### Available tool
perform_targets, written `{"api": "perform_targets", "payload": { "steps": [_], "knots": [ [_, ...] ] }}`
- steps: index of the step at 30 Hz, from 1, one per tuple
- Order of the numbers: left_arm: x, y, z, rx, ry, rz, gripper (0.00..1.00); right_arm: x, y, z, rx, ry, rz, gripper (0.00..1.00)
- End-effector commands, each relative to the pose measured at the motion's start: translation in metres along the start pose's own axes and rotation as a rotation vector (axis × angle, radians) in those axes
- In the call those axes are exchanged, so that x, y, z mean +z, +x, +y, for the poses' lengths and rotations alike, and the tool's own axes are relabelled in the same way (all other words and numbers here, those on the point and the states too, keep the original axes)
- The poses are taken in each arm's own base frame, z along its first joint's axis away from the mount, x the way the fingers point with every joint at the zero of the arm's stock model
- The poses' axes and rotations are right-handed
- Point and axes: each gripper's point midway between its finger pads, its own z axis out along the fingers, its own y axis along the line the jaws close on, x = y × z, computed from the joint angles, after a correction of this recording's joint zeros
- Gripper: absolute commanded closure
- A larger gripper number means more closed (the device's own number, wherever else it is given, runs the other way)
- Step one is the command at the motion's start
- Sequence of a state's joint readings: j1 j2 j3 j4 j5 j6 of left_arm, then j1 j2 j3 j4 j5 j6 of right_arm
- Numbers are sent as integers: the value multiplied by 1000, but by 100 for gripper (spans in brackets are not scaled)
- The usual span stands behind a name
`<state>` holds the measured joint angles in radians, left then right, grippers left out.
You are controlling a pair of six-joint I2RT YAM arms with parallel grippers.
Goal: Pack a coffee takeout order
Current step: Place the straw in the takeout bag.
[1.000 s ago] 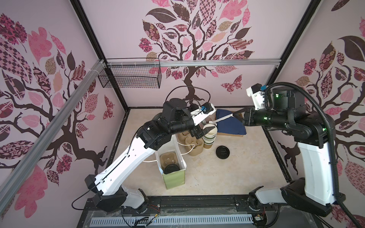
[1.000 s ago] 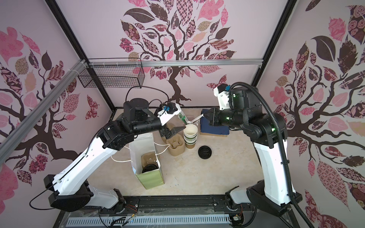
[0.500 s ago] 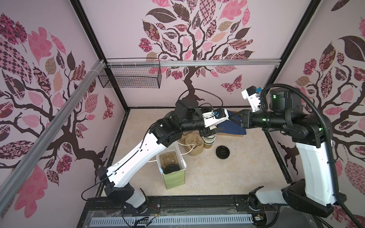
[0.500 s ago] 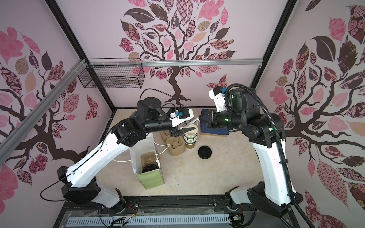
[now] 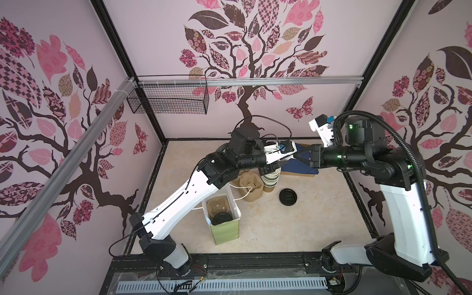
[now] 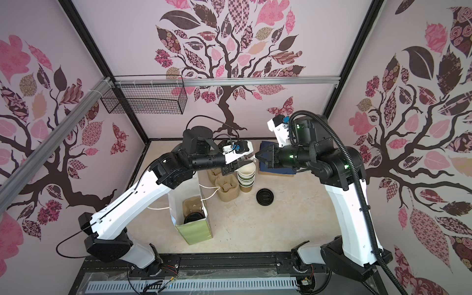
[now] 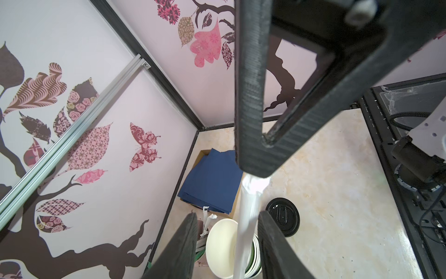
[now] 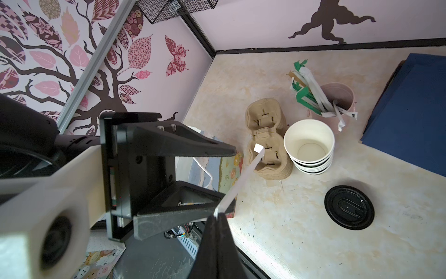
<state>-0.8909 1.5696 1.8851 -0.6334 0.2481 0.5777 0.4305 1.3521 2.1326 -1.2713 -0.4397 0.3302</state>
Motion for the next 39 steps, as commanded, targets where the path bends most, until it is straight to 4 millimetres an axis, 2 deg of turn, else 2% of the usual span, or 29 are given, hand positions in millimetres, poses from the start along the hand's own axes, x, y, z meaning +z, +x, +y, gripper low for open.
{"api": "perform_targets", "payload": {
  "steps": [1,15,39],
  "knots": [
    [3,-3,1,4,4,-9,58,-13,0,10,-15,-27,-29,100],
    [14,8,-8,11,41,1,67,-15,-1,11,-6,-31,-35,100],
    [11,8,-13,30,62,-3,85,-10,1,8,8,-32,-26,100]
  ]
}}
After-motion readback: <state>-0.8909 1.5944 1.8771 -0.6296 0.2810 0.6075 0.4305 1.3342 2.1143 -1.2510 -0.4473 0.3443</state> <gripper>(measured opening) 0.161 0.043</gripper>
